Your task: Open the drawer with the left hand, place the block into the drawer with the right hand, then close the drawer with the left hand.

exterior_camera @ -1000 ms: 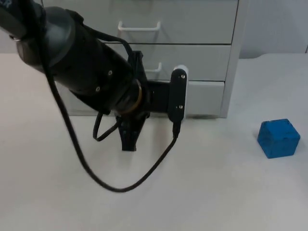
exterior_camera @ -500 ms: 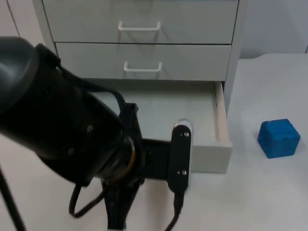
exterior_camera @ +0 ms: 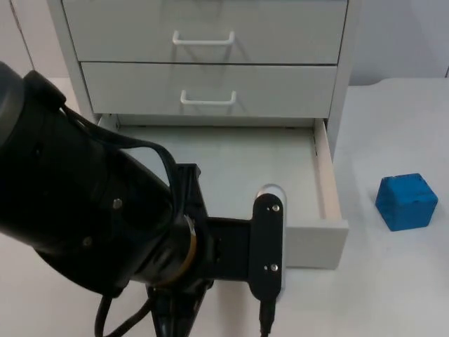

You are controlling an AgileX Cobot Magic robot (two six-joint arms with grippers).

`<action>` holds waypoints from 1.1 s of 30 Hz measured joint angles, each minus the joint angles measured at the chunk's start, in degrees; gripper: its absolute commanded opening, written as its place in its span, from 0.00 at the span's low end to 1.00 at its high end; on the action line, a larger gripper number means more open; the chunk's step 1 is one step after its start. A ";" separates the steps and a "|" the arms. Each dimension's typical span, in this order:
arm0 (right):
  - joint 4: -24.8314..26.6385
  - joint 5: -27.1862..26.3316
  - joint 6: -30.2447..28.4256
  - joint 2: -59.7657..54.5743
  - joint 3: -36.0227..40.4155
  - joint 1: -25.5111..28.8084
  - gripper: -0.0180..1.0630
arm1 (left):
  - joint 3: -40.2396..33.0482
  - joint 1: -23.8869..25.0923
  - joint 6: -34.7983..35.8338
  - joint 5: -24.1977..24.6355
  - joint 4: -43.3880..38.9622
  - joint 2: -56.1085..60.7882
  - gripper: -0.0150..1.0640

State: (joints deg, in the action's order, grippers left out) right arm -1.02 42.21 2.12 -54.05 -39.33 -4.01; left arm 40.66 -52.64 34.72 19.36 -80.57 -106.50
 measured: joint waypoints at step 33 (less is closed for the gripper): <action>0.00 0.00 0.00 0.00 0.00 0.00 0.98 | -0.21 -0.17 0.00 0.69 26.85 17.45 0.44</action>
State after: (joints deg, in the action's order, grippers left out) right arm -1.02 42.21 2.12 -54.05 -39.33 -4.01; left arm 40.45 -52.82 34.72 20.05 -53.72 -89.05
